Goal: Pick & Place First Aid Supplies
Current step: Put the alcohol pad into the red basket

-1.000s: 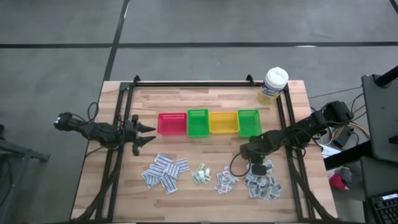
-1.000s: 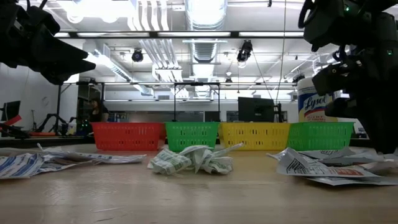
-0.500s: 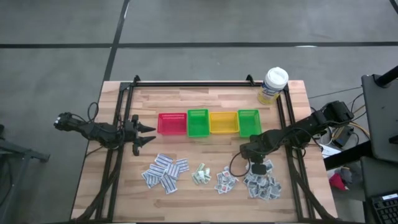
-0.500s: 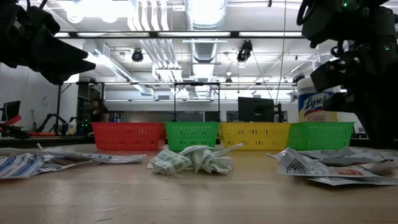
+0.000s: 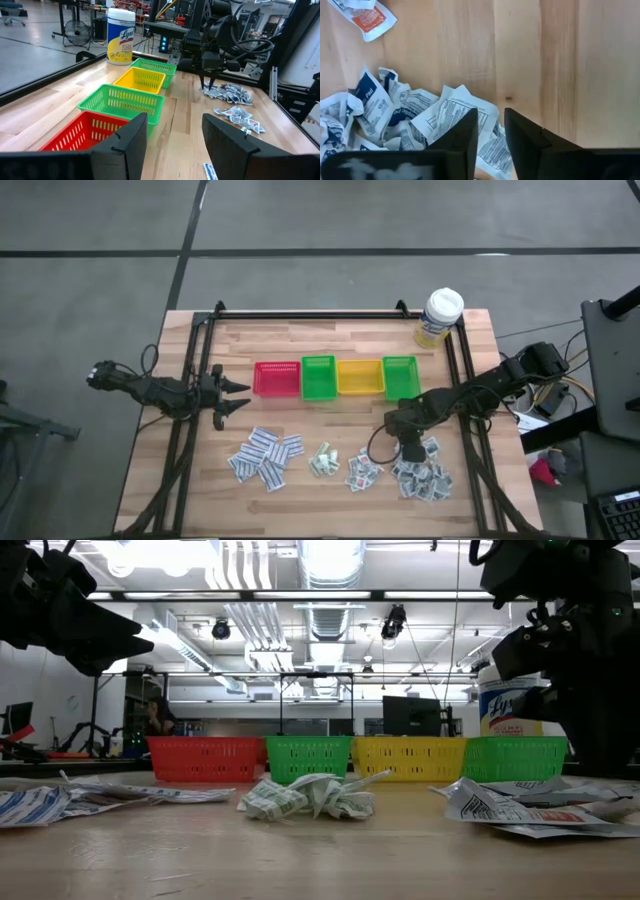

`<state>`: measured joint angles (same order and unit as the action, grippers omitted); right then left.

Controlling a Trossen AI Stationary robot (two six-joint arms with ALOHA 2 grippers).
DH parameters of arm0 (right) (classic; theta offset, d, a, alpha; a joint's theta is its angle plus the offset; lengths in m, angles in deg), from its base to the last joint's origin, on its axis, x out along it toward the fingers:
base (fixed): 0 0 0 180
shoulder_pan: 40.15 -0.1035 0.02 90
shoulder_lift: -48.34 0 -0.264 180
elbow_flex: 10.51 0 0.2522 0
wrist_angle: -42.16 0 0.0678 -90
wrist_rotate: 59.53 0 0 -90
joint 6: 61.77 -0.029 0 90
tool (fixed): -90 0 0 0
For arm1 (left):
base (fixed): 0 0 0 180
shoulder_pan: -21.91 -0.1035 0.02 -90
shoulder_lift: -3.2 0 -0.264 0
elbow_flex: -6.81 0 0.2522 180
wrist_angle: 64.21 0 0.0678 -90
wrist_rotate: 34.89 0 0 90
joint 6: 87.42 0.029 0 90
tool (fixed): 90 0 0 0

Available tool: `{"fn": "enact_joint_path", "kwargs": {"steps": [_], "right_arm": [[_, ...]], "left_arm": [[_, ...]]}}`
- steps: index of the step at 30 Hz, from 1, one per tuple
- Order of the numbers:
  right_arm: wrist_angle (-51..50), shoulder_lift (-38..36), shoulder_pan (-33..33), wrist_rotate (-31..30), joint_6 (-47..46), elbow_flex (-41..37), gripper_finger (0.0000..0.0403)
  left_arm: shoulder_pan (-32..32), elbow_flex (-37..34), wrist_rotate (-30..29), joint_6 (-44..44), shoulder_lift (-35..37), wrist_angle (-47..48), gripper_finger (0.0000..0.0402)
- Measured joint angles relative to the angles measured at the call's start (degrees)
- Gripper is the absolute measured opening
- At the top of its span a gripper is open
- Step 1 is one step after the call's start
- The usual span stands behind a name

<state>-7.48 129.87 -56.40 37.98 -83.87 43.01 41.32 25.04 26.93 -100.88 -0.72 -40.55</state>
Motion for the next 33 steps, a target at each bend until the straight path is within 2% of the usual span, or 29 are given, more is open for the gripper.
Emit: {"fn": "enact_joint_path", "kwargs": {"steps": [9,33], "right_arm": [[0.3,2.9,0.0,-0.5,1.6,-0.5,0.0108],[0.9,3.4,0.0,-1.2,2.9,0.0,0.0057]], "left_arm": [[0.0,0.0,0.0,0.0,0.0,0.0,0.0188],[0.0,0.0,0.0,0.0,0.0,0.0,0.0188]]}}
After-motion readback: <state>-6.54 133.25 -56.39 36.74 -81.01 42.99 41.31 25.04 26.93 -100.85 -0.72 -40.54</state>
